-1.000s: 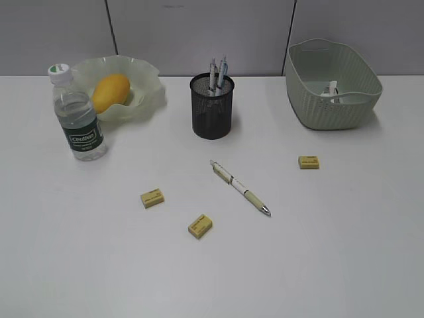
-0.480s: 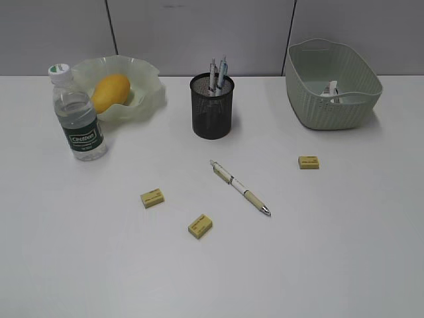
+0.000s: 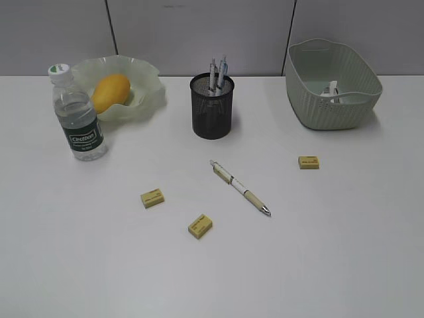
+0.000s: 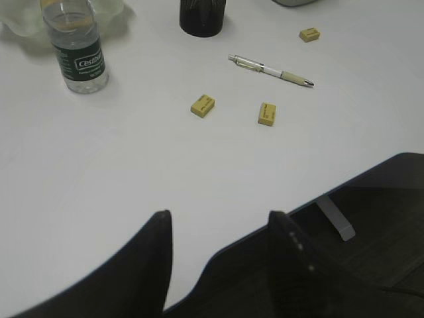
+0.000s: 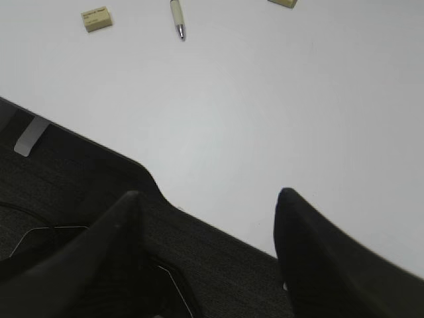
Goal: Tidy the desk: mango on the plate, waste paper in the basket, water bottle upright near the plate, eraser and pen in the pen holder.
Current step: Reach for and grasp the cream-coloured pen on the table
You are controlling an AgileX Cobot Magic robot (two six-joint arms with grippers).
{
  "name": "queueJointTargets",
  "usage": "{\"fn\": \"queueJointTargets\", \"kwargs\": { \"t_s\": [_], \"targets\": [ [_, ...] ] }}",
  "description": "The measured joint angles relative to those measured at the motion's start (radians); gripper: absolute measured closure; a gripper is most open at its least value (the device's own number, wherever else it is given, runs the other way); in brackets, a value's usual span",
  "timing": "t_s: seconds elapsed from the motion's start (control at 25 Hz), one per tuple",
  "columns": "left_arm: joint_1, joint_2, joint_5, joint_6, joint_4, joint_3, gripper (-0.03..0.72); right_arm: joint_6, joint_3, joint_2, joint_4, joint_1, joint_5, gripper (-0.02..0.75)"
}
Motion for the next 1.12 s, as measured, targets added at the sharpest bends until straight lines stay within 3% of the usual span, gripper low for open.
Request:
{"fn": "queueJointTargets", "kwargs": {
  "t_s": [1.12],
  "targets": [
    [0.0, 0.0, 0.0, 0.0, 0.0, 0.0, 0.333, 0.004, 0.0, 0.0, 0.016, 0.0, 0.0, 0.247]
  ]
}}
